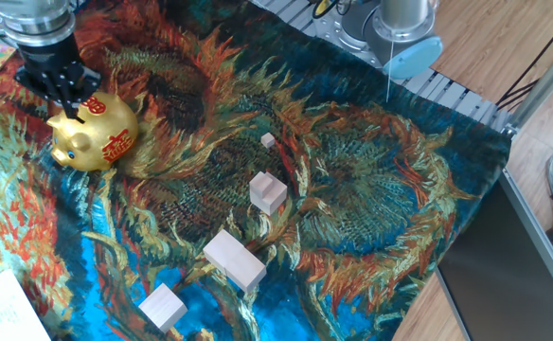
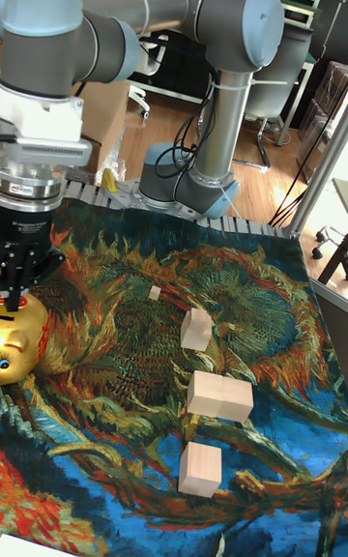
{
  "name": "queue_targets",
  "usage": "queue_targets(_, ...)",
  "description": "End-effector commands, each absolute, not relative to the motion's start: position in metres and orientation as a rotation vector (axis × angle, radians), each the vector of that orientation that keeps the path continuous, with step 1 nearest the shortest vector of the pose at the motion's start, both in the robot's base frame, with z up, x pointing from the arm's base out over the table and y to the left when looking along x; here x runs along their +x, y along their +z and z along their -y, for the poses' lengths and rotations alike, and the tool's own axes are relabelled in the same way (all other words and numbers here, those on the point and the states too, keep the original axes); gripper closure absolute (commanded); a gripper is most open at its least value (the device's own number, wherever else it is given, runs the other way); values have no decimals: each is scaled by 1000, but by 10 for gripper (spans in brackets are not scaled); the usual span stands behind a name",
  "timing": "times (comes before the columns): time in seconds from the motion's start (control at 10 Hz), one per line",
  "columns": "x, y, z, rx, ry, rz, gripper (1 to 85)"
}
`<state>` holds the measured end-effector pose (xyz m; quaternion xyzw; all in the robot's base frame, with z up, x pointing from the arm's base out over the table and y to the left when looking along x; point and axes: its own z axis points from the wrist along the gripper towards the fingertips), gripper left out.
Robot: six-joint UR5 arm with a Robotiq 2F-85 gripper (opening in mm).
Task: Drop coins into a piggy bank
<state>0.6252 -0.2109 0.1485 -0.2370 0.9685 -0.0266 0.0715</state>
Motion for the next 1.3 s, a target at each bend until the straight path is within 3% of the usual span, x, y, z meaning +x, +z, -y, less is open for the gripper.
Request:
queue_targets(0.0, 628, 152, 205, -316, -7, -2959, 843)
queue_targets(0.4, 630, 160, 130, -188, 114, -2927, 843)
queue_targets(0.7, 609, 157, 171, -319, -74, -3019, 843)
queue_targets(1.2, 615, 152, 91, -36, 30, -3056, 843)
